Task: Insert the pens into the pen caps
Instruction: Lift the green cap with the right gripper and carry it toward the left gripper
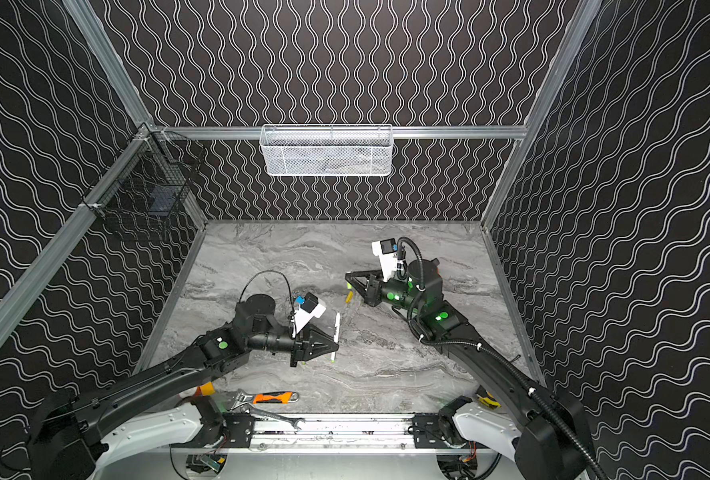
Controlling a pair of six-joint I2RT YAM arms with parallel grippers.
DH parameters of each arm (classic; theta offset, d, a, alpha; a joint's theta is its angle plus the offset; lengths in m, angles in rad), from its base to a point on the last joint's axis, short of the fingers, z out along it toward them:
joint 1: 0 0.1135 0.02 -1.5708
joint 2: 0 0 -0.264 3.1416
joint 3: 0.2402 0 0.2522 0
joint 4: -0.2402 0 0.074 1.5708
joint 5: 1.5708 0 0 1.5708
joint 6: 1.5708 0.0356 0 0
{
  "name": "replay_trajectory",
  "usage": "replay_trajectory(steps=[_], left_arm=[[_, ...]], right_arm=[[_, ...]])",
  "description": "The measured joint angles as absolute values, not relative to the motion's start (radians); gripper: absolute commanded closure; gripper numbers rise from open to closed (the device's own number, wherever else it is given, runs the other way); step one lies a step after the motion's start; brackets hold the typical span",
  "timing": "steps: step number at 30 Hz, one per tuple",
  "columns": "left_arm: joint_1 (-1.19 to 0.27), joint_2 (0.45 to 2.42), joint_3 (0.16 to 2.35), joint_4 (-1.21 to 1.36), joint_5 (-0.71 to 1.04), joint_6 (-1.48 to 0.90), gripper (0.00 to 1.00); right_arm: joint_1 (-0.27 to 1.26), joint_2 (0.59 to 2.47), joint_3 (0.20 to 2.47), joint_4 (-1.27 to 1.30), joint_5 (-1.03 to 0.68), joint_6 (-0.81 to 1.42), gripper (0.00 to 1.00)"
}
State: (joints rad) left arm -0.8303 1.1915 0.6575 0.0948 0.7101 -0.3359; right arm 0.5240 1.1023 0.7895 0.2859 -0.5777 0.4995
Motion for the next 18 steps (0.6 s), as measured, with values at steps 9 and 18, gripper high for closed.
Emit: replay_trajectory(steps=[9, 18], left_arm=[[-0.830, 1.185, 0.657, 0.098, 0.719, -0.336, 1.00], [-0.830, 1.173, 0.658, 0.098, 0.722, -0.333, 1.00]], right_arm=[[0.540, 1.048, 0.722, 0.455, -0.717, 0.557, 0.89], [0.611, 1.050, 0.708, 0.509, -0.769, 0.555, 0.89]])
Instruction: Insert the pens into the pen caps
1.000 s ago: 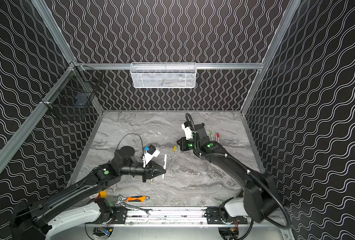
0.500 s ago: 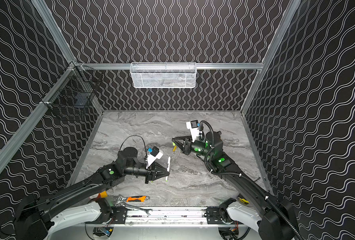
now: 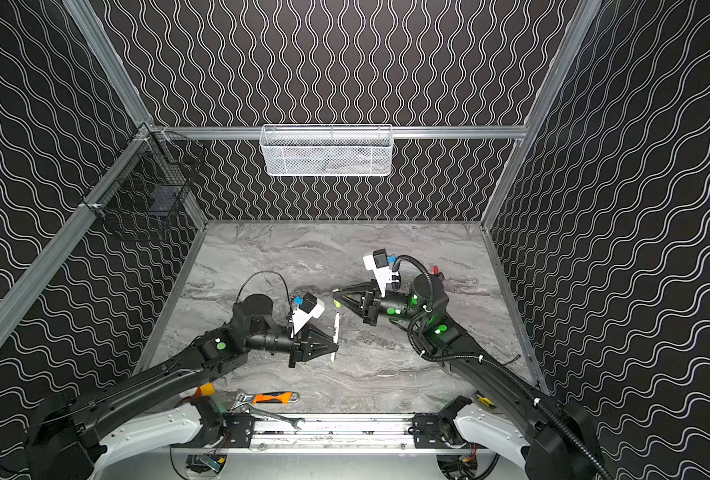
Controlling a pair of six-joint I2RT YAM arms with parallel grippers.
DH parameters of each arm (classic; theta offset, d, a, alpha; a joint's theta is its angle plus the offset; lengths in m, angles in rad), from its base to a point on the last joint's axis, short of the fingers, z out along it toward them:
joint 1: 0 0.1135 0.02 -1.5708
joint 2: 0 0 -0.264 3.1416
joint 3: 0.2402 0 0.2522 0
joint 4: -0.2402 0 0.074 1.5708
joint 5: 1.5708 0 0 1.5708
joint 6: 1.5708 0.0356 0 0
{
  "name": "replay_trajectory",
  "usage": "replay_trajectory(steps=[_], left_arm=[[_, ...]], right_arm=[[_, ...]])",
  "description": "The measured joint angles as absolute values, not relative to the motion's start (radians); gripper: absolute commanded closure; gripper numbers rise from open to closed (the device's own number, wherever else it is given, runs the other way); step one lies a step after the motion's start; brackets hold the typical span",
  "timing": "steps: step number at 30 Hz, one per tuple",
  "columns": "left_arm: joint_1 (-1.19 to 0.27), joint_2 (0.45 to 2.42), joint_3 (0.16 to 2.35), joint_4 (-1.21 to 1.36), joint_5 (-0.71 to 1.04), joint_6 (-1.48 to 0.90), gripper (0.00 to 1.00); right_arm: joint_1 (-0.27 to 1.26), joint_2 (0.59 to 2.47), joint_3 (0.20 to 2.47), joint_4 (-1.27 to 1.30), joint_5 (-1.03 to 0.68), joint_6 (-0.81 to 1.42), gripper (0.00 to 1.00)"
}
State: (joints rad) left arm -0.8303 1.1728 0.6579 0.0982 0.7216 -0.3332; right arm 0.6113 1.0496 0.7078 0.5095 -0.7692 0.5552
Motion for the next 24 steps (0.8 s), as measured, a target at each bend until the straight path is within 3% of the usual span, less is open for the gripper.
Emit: replay_trajectory(steps=[24], left_arm=[[-0.830, 1.158, 0.653, 0.100, 0.717, -0.333, 1.00]], right_arm=[[0.645, 1.031, 0.719, 0.512, -0.768, 0.507, 0.89]])
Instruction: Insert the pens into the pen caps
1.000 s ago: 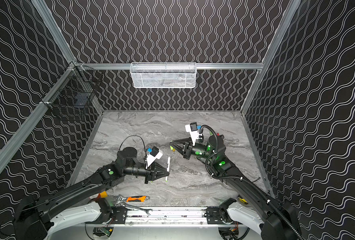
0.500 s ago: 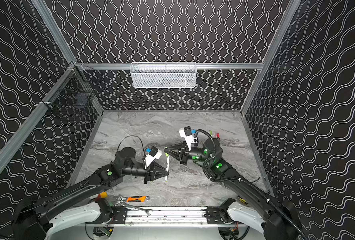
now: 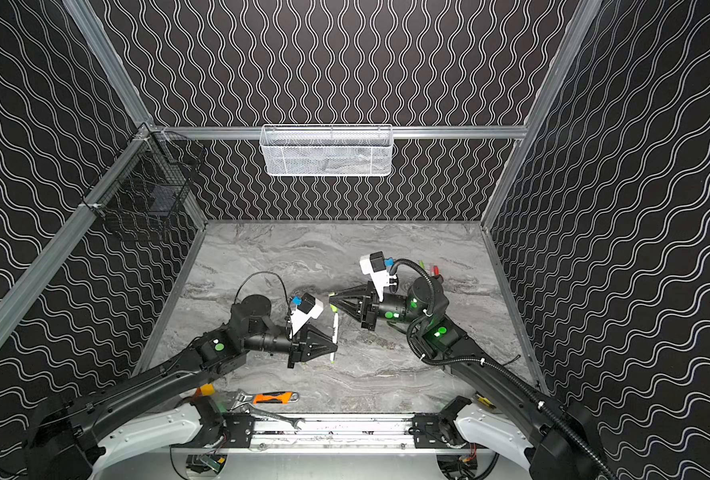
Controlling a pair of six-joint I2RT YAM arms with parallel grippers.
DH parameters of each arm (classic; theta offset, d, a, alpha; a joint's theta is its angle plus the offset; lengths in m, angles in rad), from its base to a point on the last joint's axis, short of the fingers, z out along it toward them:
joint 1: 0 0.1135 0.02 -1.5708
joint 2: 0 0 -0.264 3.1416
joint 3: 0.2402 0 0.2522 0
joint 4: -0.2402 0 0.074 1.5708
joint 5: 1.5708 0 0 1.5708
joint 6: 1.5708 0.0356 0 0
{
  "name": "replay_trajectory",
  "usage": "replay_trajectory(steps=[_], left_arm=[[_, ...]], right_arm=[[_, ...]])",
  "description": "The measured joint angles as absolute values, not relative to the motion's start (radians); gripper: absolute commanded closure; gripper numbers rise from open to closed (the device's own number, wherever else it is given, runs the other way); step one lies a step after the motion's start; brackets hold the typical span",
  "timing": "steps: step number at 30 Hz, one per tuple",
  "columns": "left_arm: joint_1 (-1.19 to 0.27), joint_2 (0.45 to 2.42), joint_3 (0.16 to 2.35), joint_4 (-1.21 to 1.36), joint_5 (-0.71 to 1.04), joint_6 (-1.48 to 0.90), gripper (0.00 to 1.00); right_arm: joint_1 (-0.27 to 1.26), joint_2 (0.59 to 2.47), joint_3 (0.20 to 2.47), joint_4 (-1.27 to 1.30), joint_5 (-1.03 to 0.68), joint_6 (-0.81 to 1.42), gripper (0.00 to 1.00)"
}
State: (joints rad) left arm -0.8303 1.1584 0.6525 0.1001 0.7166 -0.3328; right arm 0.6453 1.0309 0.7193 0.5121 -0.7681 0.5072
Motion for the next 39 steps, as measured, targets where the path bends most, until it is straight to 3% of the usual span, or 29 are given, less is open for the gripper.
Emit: replay_trajectory(steps=[21, 39], left_arm=[[-0.829, 1.114, 0.653, 0.066, 0.693, -0.328, 1.00], [-0.820, 1.095, 0.654, 0.045, 0.662, -0.305, 1.00]], right_arm=[[0.666, 1.041, 0.721, 0.496, -0.764, 0.504, 0.89], [0.667, 1.055, 0.678, 0.627, -0.753, 0.569, 0.89]])
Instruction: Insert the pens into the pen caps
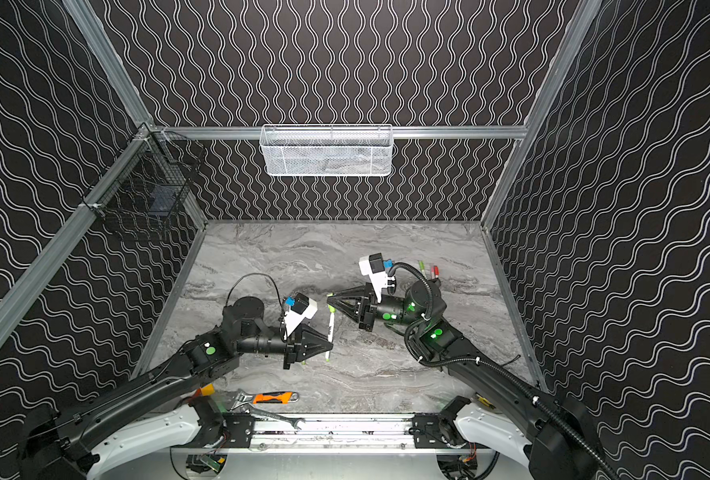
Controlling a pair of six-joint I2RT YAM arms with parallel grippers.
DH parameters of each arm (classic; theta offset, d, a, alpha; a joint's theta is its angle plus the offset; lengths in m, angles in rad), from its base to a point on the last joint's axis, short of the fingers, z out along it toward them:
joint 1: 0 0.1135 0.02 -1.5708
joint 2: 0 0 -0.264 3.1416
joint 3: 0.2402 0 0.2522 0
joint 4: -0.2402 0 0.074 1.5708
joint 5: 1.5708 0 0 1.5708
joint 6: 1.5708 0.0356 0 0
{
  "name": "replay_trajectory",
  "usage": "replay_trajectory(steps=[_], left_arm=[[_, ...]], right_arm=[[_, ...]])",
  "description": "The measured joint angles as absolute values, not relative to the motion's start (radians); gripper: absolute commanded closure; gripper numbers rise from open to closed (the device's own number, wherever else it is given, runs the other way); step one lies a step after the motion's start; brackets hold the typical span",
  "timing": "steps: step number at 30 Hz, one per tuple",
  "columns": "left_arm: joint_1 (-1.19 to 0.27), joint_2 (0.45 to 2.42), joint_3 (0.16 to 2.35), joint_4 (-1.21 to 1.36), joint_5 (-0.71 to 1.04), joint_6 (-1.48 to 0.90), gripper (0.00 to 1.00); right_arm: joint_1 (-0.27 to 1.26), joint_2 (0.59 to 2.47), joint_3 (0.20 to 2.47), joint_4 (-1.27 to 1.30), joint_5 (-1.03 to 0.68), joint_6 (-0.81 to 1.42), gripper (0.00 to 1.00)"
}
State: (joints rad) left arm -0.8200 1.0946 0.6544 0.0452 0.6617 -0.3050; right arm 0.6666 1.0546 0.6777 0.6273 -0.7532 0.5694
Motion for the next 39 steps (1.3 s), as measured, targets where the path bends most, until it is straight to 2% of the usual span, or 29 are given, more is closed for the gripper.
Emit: replay_trajectory(steps=[22, 29, 39], left_arm=[[-0.793, 1.050, 0.647, 0.053, 0.682, -0.315, 1.00], [-0.784, 1.037, 0.643, 0.081, 0.656, -0.318, 1.00], [-0.784, 1.042, 0.639, 0.115, 0.656, -0.325, 1.00]], right_arm=[[0.682, 1.058, 0.635, 0.750, -0.677, 0.610, 0.91], [0.685, 1.108, 0.732, 0.648, -0.655, 0.686, 0.91], [0.679, 1.101, 0.746, 0.603, -0.611, 0.788, 0.91]])
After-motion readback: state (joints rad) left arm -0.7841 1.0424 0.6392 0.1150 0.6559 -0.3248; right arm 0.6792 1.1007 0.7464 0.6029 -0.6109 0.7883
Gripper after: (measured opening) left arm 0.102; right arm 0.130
